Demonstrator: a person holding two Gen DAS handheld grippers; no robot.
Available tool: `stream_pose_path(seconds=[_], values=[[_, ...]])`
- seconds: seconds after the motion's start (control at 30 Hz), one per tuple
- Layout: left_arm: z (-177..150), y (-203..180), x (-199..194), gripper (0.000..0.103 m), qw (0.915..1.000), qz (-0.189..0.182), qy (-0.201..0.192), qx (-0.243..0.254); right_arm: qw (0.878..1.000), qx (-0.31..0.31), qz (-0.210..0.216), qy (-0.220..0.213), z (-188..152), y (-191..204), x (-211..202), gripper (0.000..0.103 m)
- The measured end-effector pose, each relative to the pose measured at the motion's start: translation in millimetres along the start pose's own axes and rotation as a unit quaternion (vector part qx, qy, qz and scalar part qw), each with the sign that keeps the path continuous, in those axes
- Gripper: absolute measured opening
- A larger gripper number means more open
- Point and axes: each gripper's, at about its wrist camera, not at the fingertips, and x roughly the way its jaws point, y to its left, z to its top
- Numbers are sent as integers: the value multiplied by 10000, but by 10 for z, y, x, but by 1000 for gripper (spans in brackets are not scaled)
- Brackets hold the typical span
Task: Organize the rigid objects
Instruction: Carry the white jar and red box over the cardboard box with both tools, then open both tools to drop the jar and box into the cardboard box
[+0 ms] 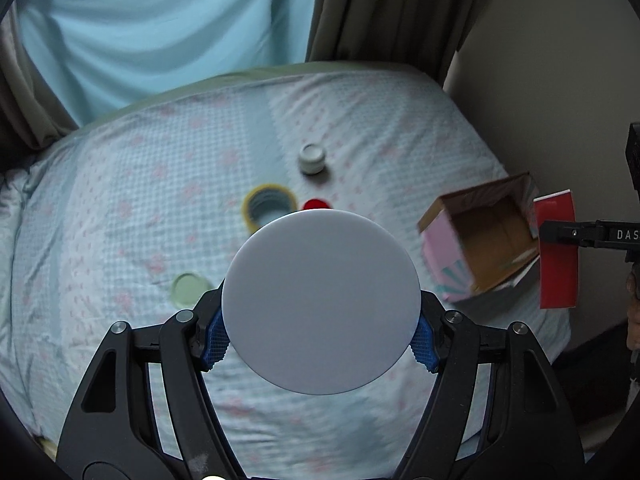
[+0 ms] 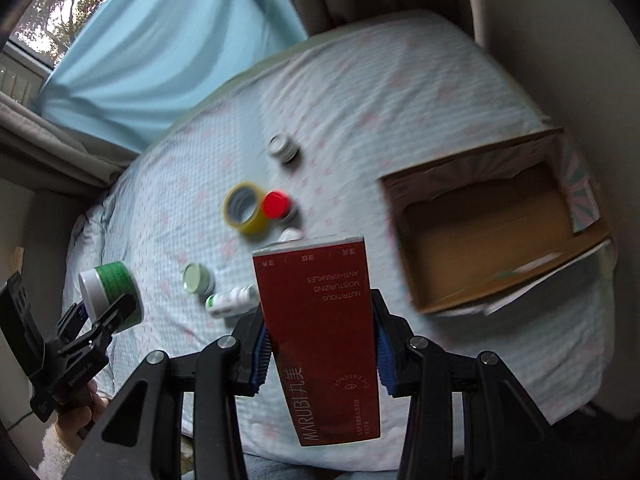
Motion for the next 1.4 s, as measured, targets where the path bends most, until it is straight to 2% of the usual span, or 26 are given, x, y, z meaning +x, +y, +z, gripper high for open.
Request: stream_pose_path(seconds=[0.13,0.33,0.53,0.73,0.9,1.1,1.23,1.4], values=[[140,-594,103,68,10000,-57,47,-44,10000,32,4,-49,212,-569,-170,40],[328,-1446,445,68,9995,-131,280,20,9997,-24,-261,-10,542,-1360,-249,40],[488,-2200,1001,68,9972,-205,694,200,9993,140,-289,179,795,-1980,-9,40],[585,-2748,1696,68,9911,-297,1219,453,9978,426,-276,417,929,-2433,384,40],[540,-3039,2259,68,9843,-270,1613,664,9966,166,-478,646,948,-2588,759,40],[336,-3135,2863,68,9749,-195,2117,663,9925,-655,-654,796,909,-2523,1160,40],[256,-3145,3003,68,9713,-131,2273,694,9895,-869,-695,925,874,-2533,1313,40],[247,-3184,3007,69,9695,-180,2319,767,9913,-672,-576,976,884,-2596,1353,40]])
